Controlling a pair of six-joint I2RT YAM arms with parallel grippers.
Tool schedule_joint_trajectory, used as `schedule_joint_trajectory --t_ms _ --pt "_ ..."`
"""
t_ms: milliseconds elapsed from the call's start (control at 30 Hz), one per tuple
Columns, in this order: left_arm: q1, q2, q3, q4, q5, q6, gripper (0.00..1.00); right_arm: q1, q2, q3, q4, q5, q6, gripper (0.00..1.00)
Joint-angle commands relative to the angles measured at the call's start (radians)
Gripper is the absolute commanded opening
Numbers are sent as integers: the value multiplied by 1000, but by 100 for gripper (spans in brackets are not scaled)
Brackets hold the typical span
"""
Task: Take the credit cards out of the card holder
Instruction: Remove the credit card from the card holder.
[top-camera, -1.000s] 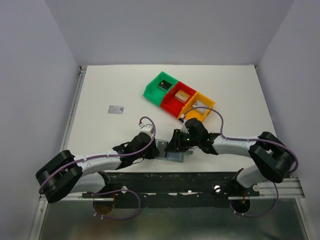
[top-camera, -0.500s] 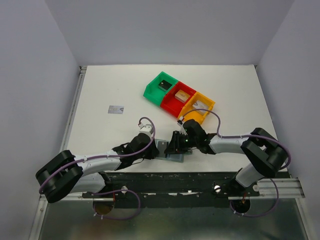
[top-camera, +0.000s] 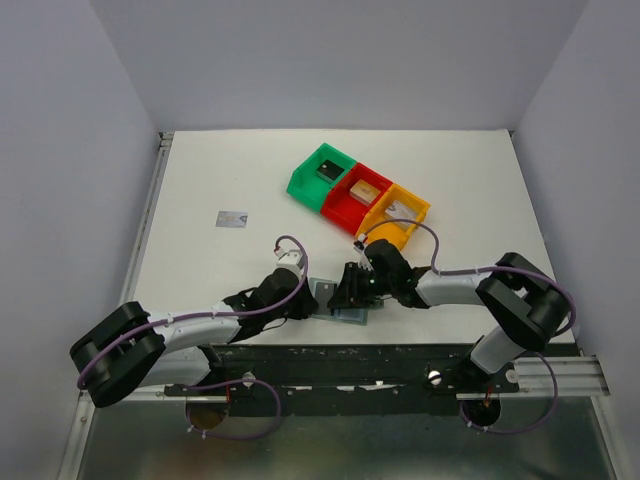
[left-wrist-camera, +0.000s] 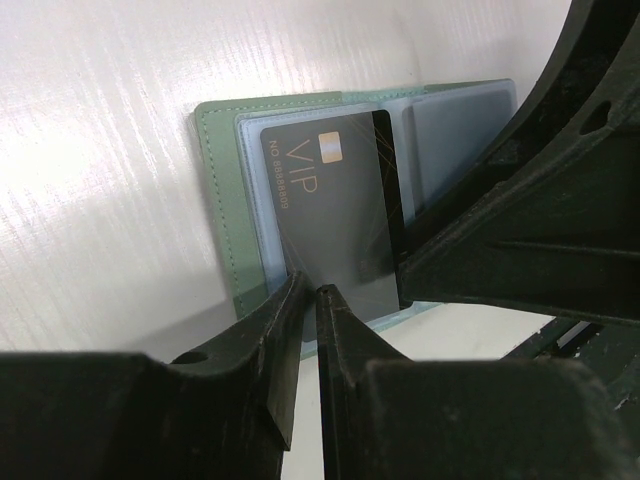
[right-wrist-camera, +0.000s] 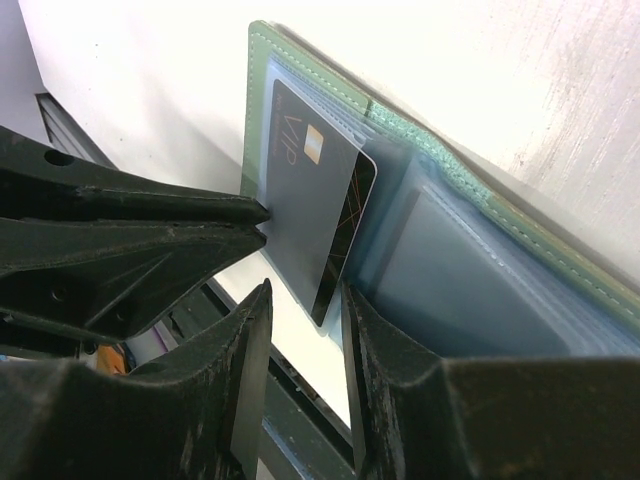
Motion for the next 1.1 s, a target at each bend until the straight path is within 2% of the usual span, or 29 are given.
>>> schedule_joint_trajectory --t_ms 0,233,300,400,533,700,1067 --pt "-3 5 -25 -32 2 -4 27 2 18 12 29 -4 9 41" --pt "-3 0 -25 -36 2 -5 29 2 26 11 55 -7 23 41" --pt "-3 -9 -25 -45 3 -4 34 1 29 9 61 -10 27 41" --pt "-3 -32 -22 -60 5 -5 49 1 34 9 66 -10 27 41" --pt "-3 -61 -20 -81 2 -7 58 2 38 12 69 -9 29 41" --pt "-3 -72 -26 -88 -4 -11 57 2 37 19 72 -12 31 41" --pt "-3 -62 -32 -106 -32 -22 44 2 40 11 106 -10 55 41"
